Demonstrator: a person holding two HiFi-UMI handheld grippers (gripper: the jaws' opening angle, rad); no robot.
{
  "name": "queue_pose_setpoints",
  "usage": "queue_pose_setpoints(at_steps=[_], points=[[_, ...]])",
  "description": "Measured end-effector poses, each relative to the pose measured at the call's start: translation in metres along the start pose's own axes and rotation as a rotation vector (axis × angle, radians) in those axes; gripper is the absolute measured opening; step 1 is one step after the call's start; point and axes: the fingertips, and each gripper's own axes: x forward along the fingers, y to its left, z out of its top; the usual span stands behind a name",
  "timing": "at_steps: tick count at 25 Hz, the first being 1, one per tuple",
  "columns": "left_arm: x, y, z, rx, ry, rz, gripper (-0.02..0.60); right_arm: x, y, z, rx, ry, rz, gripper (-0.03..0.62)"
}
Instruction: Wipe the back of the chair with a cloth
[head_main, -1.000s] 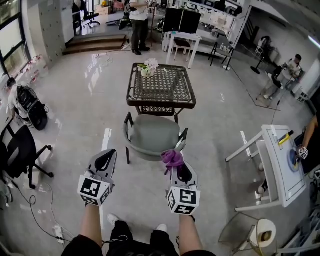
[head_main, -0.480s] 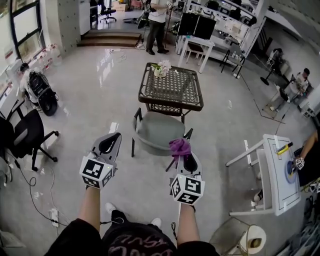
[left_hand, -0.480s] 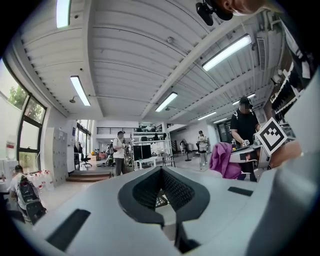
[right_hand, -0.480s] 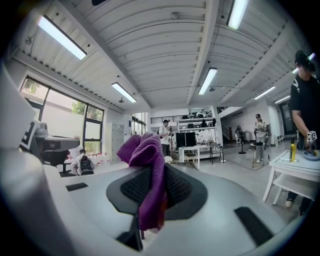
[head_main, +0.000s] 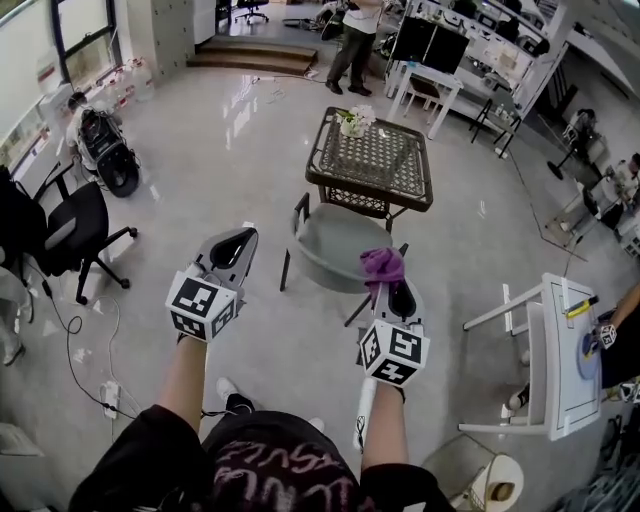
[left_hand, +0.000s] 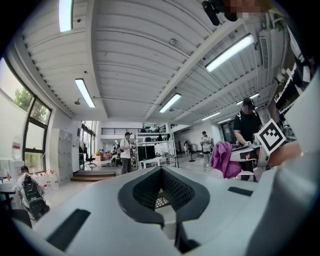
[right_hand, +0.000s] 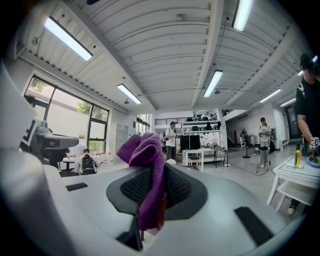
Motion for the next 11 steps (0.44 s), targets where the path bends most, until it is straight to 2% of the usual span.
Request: queue_pose_setpoints(at_steps=[11], points=[[-0.003, 0.008, 0.014, 0.038, -0.011, -0.005, 0.009, 0.008, 0.016, 0.017, -0.027, -0.026, 0.016, 0.078]])
